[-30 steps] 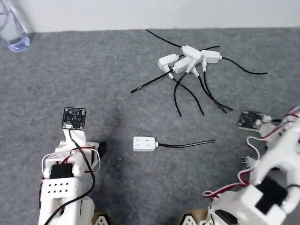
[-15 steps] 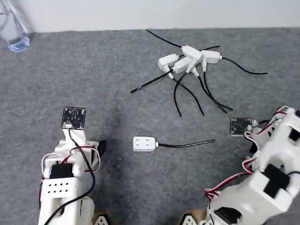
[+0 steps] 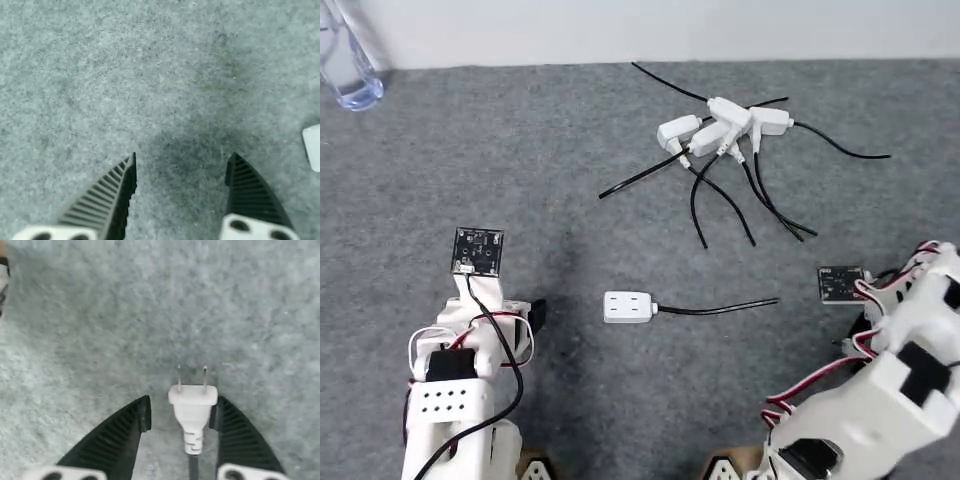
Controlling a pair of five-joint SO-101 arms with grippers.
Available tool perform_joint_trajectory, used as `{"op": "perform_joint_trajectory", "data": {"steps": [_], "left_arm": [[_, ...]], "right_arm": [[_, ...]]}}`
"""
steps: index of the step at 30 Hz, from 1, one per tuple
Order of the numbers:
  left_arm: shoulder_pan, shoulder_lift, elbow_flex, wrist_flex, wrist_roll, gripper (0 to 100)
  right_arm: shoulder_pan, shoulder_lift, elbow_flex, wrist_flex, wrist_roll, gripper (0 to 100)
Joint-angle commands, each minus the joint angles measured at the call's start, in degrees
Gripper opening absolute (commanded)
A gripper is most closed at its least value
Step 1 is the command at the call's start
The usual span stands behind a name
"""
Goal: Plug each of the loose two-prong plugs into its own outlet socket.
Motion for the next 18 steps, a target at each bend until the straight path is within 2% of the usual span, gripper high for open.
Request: {"op": "perform_joint_trajectory", "data": {"steps": [1, 10, 14, 18], "left_arm": [[0.18, -0.70, -0.31, -1.58, 0.18, 27], [0.18, -0.70, -0.31, -1.58, 0.18, 27], [0.18, -0.70, -0.31, -1.58, 0.18, 27], [0.18, -0.70, -0.31, -1.58, 0.18, 27]], "right_arm": [[0.40, 1.63, -1.85, -4.18, 0.79, 19.3], [1.10, 3.12, -1.93, -5.76, 0.97, 19.3], [1.10, 3.21, -1.85, -5.76, 4.84, 19.3], [0.84, 3.30, -1.58, -5.76, 5.36, 19.3]]}}
